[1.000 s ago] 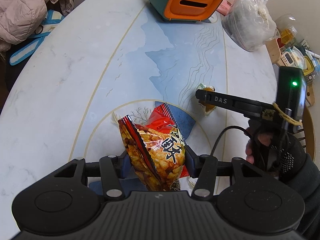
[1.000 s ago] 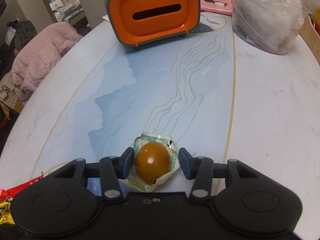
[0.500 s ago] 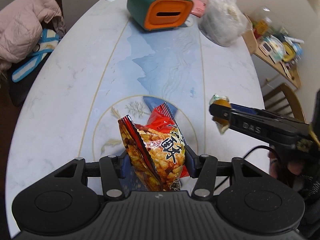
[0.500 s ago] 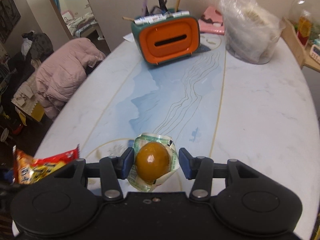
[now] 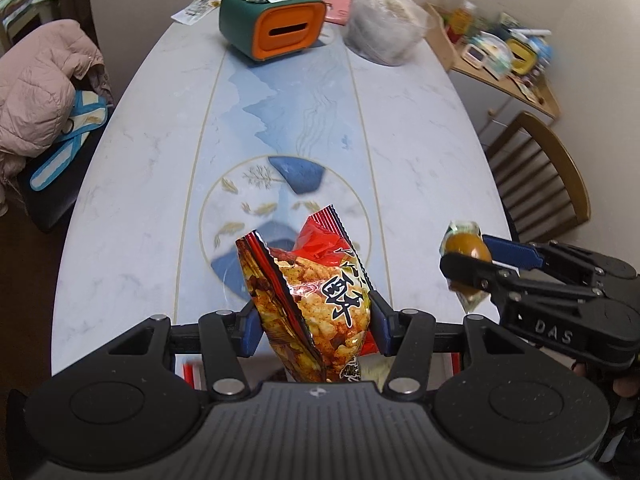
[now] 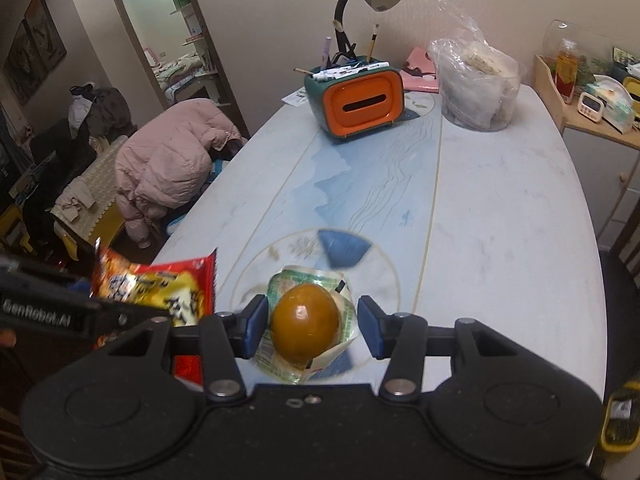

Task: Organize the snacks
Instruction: 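Carry the orange chip bag and yolk snack over the box with both tools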

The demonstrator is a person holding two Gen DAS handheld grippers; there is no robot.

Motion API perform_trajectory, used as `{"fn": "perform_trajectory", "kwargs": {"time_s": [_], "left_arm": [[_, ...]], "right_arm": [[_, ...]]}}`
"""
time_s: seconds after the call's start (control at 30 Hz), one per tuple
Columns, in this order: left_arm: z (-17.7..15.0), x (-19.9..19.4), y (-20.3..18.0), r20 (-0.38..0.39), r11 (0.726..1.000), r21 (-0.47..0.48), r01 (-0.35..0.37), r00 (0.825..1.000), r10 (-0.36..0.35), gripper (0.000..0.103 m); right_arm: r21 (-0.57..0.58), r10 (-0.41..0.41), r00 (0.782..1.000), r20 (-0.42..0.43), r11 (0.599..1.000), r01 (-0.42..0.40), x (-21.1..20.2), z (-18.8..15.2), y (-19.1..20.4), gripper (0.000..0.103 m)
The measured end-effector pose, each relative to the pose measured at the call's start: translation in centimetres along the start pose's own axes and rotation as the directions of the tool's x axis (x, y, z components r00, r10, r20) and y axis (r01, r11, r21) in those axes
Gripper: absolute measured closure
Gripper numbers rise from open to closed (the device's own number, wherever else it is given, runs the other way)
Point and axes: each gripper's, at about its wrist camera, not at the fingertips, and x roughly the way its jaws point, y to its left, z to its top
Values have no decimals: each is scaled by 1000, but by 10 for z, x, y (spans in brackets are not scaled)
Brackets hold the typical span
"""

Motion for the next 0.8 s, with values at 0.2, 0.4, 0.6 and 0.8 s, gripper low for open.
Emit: {"fn": "perform_trajectory", "kwargs": {"time_s": [0.2,0.4,0.6,0.8], "left_arm": [[-38,-14,-3,-16,998,60,16,1000,-15,51],[-75,-14,-1,-45,994,105,27,999,-22,51],[-110,-5,7,-85,992,122,30,996,-19,51],[-134,11,15,-122,993,112,35,992,-21,51]], "right_arm": [[20,-4,1000,4,1000,3,-27,-40,20,55],[27,-11,1000,-5,1000,11,-40,-75,38,55],[42,-22,999,-35,999,24,-36,-108,51,55],[65,-38,996,-86,997,44,-19,-140,59,55]]}}
